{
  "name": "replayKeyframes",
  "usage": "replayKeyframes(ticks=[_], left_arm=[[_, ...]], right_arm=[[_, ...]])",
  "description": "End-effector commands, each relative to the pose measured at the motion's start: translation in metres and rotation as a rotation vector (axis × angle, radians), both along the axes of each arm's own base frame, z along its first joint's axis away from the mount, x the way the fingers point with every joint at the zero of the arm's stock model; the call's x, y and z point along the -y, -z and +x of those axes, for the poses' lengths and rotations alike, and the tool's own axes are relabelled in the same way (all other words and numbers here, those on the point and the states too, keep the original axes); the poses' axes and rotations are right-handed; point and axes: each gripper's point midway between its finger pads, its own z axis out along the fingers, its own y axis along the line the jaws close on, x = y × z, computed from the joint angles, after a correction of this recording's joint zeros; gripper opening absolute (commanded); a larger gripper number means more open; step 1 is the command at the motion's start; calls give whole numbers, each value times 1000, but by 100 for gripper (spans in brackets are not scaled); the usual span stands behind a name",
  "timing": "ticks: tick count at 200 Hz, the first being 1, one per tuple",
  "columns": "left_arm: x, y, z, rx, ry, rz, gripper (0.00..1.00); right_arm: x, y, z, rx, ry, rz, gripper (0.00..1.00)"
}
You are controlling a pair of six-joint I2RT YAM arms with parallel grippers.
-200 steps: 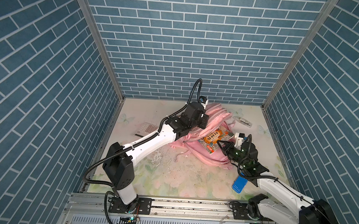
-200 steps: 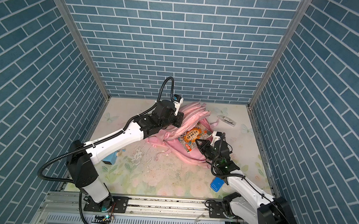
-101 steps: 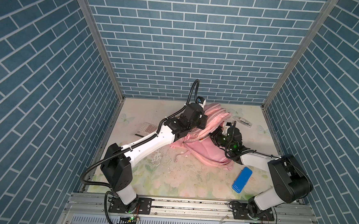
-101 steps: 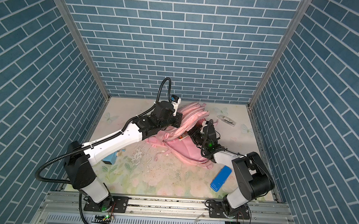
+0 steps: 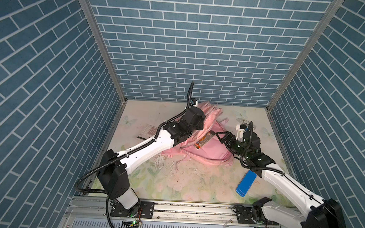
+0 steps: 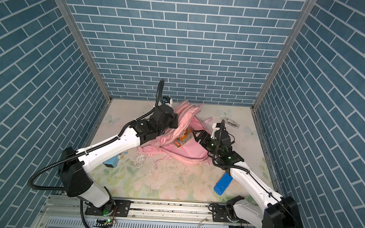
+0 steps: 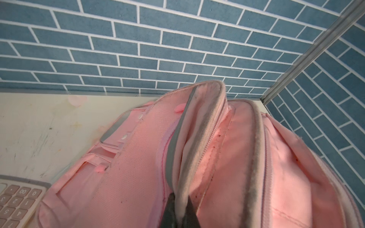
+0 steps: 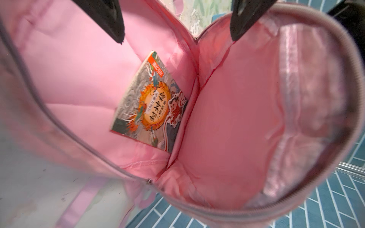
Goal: Pack the student bag
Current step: 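Release the comic book and withdraw right gripper while left lowers the backpack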
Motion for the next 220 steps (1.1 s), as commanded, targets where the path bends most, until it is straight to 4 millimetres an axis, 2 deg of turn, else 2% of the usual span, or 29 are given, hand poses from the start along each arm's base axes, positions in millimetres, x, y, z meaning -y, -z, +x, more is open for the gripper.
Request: replayKeyframes(ticks=[1, 14, 38, 61, 82, 95, 101, 115, 136, 166, 200, 220], left_arm=[[-2, -45, 4, 109, -115, -284, 0], [5, -42, 3, 118, -135, -331, 0], [36, -33, 7, 95, -103, -376, 0], [64, -18, 12, 62, -75, -401, 0], [80, -9, 12, 55, -32, -380, 0], [87, -8, 9, 75, 21, -342, 30], [88, -7, 7, 90, 47, -311, 41], [93, -5, -3, 126, 141, -236, 52], [85, 4, -16, 144, 270, -99, 61], [49, 32, -31, 136, 483, 174, 62], [15, 81, -73, 176, 812, 538, 61], [-9, 106, -87, 189, 925, 691, 61]], right_arm=[[41, 6, -8, -4, 70, -195, 82], [56, -2, -10, 13, 101, -214, 81], [74, -8, -12, 31, 129, -223, 78], [74, -9, -15, 33, 102, -212, 74], [67, 6, -21, -15, 72, -177, 71], [66, 20, -27, -61, 68, -162, 71], [68, 27, -30, -89, 81, -157, 71], [68, 40, -37, -143, 94, -129, 73], [63, 56, -47, -183, 98, -111, 73], [51, 78, -57, -238, 77, -120, 75], [35, 96, -54, -276, 38, -127, 75], [27, 104, -50, -295, 5, -127, 74]])
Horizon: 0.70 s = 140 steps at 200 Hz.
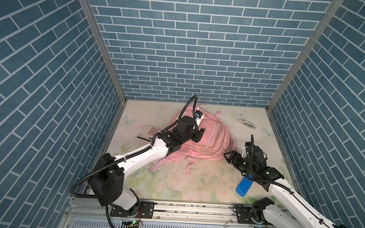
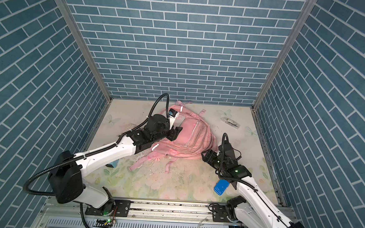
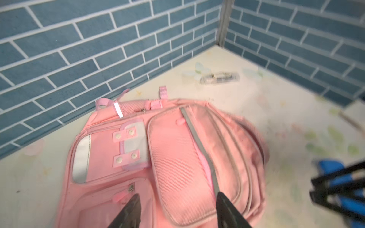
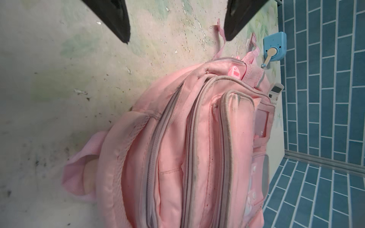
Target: Pack the student bag
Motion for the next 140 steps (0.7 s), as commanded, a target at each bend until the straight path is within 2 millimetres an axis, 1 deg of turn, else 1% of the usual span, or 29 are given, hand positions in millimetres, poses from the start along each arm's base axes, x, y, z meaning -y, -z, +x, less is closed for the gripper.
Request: replayKeyframes(ticks=[1, 18, 30, 48, 54, 77, 105, 122, 140], left_arm=[[-19, 45, -35, 71, 308, 308, 61], [-34, 64, -43, 109, 391, 384, 62], [-40, 75, -46, 132, 437, 408, 62], [-47, 86, -42, 161, 439, 424, 62], [-50, 88, -38, 163, 426, 425, 61], [-59, 101, -34, 132, 437, 423, 61], [-63, 121, -34, 118, 468, 446, 61], [-60, 126, -33, 117, 476, 440, 62], [-59, 130, -38, 109, 511, 442, 61]], right_arm=[[-10, 6, 8, -16, 2, 35, 74], [-18, 8, 12, -25, -31, 46, 73], [-25, 7, 15, -32, -50, 62, 73], [-31, 7, 17, -40, -68, 61, 73], [-31, 8, 17, -44, -69, 60, 73], [-34, 9, 18, -43, -72, 74, 73], [-35, 10, 20, -43, -73, 74, 73], [-37, 12, 21, -55, -77, 73, 73], [-38, 15, 20, -69, -84, 70, 73]])
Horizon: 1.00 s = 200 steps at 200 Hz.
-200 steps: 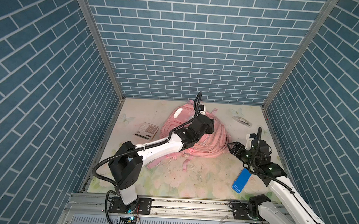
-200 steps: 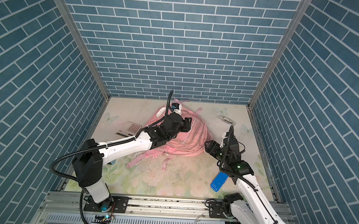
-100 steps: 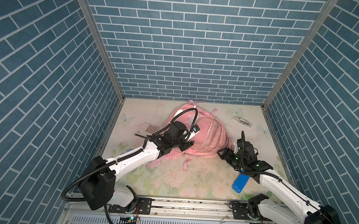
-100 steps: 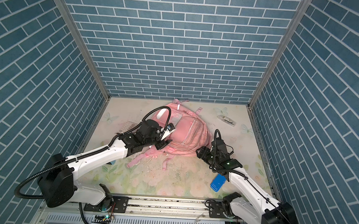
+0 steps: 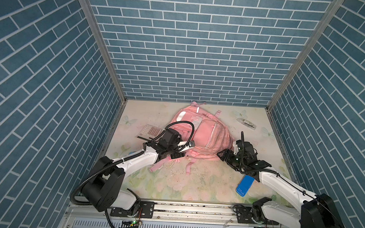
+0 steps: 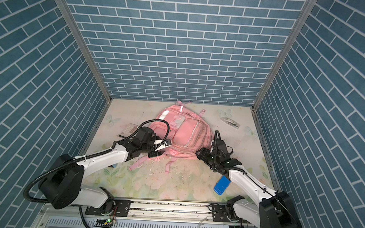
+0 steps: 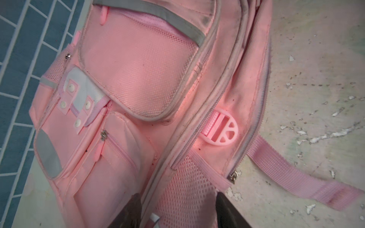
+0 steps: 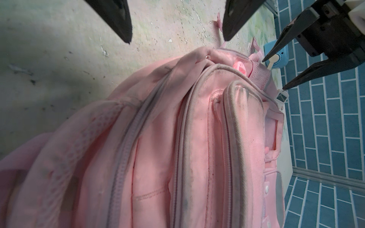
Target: Pack the student bag
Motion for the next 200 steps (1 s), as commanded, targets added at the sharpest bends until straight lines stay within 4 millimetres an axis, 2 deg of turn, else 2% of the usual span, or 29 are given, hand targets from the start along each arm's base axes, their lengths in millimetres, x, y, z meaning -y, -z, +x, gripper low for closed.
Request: replayKeyframes(ticks=[1, 13, 40, 77, 91, 101, 122, 150, 172, 200], left_arm=[[5, 3, -6, 12, 82, -3, 61], [3, 5, -9, 19, 97, 10, 61], [-12, 25, -10, 40, 92, 99, 62], [-25, 34, 14, 157, -7, 197, 61], [-22, 31, 20, 179, -33, 185, 59], [-17, 28, 20, 171, -40, 158, 54], [-6, 27, 13, 173, -20, 136, 35], [-1, 30, 3, 115, -28, 95, 0], [13, 20, -12, 28, -27, 43, 0], [44, -4, -27, -132, -94, -104, 0]], right_arm=[[-8, -9, 5, -1, -1, 31, 73], [-8, -8, 5, -4, -5, 28, 73], [-8, -5, 5, -8, -7, 29, 73], [-10, -4, 7, -6, -36, 21, 73], [-10, -5, 9, 7, -44, 13, 72], [-10, -7, 11, 19, -49, 5, 72], [-8, -7, 17, 41, -50, -11, 71], [-7, -8, 32, 61, -68, -12, 69], [-3, -11, 43, 71, -83, -19, 66], [4, -29, 59, 169, -104, -101, 64]])
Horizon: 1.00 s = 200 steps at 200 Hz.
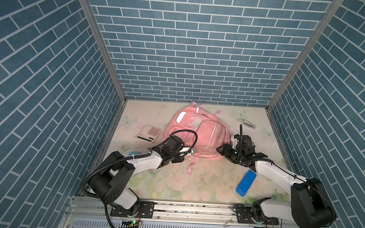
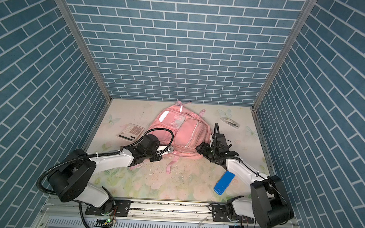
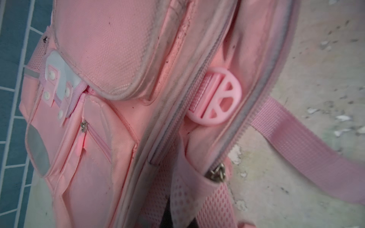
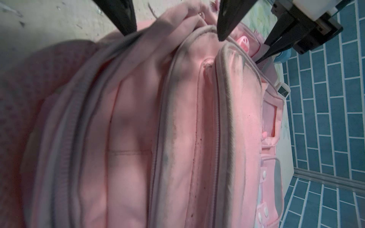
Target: Pack the student bag
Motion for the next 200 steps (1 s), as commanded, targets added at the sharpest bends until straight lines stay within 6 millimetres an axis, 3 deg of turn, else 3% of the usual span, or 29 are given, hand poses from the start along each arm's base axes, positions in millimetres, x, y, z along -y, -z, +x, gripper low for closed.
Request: replayKeyframes(ticks=[1, 38, 65, 79, 104, 135, 171, 200], left_arm=[[34, -32, -21, -151, -38, -180, 0], [64, -58, -29, -235, -131, -312, 0], [71, -69, -24, -308, -234, -400, 0], [76, -75, -23, -341, -259, -429, 0], [86, -88, -27, -361, -268, -464, 0], [96, -107, -27, -413, -284, -551, 0], [102, -124, -27, -454, -310, -636, 0], [107, -133, -30, -460, -290, -677, 0]], right_arm=[[2, -27, 19, 135, -57, -69, 64], [27, -75, 30, 394, -56, -253, 65], [47, -121, 13, 779, -24, -357, 64], [53, -131, 0, 904, -27, -379, 60], [50, -126, -20, 964, -97, -399, 58], [14, -114, -49, 1046, -263, -374, 53], [-25, -96, -80, 1198, -415, -463, 52], [-36, -87, -86, 1256, -421, -523, 49]])
